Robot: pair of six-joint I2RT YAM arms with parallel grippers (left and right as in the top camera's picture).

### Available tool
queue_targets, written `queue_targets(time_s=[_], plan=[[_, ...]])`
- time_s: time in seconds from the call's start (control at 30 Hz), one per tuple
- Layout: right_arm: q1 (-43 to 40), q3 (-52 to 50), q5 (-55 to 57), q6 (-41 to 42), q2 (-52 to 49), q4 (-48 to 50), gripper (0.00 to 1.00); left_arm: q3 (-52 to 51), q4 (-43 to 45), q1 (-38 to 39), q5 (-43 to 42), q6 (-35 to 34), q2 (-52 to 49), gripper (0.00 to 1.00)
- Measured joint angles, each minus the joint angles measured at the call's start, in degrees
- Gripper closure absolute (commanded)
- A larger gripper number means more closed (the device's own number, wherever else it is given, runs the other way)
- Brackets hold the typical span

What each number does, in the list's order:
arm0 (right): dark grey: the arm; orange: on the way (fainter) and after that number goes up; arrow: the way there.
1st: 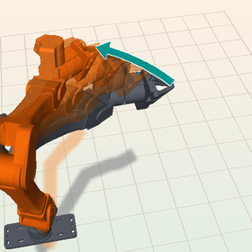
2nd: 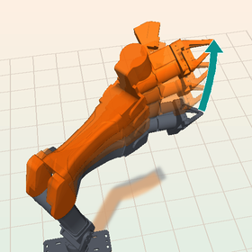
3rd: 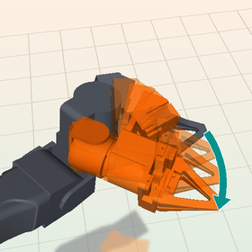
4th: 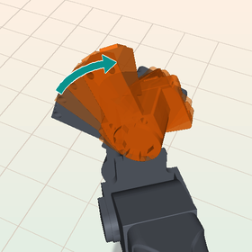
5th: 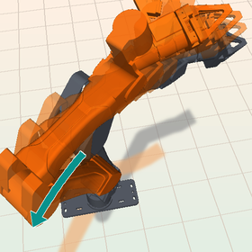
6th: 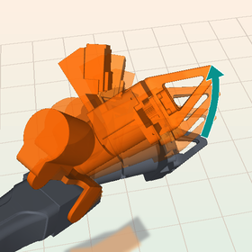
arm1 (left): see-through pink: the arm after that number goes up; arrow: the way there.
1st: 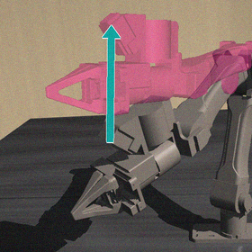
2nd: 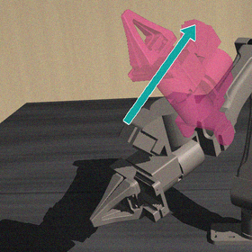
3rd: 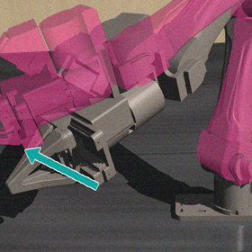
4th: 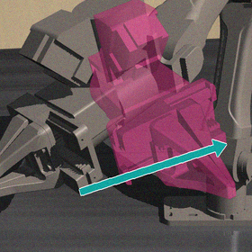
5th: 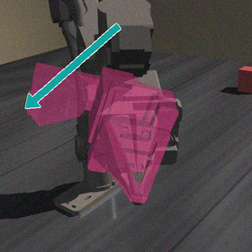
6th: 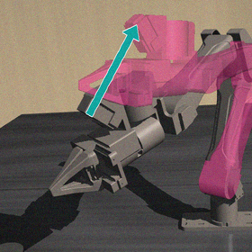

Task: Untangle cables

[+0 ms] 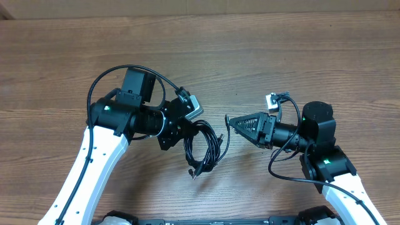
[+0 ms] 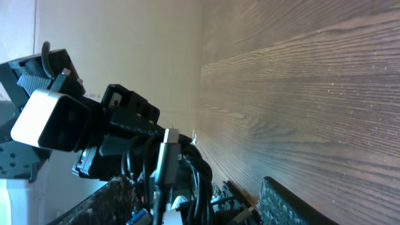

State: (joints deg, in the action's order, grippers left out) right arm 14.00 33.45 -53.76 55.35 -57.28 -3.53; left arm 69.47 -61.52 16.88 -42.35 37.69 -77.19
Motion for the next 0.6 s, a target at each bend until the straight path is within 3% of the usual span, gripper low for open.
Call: queue_targets(time_s=[0.2,0.33,0.43,0.6], plan=[[2.25,0.0,2.86,2.29,-0.02,-0.04,0.4,0.0,0.02,-0.02,1.25,-0.59,-2.34,0.96],[5.6,0.0,6.93,2.95,-0.02,-0.13,0.5,0.0,0.17,-0.02,1.16,-1.77,-2.89,0.96],[8.35,0.0,11.02,3.04,-0.26,-0.87,0.62,0.0,0.26,0.0,0.72,-2.19,-2.89,0.96],[11.67,0.02,17.84,4.68,-2.45,-3.54,0.92,0.0,0.48,0.0,-1.88,-2.43,-2.89,0.96]])
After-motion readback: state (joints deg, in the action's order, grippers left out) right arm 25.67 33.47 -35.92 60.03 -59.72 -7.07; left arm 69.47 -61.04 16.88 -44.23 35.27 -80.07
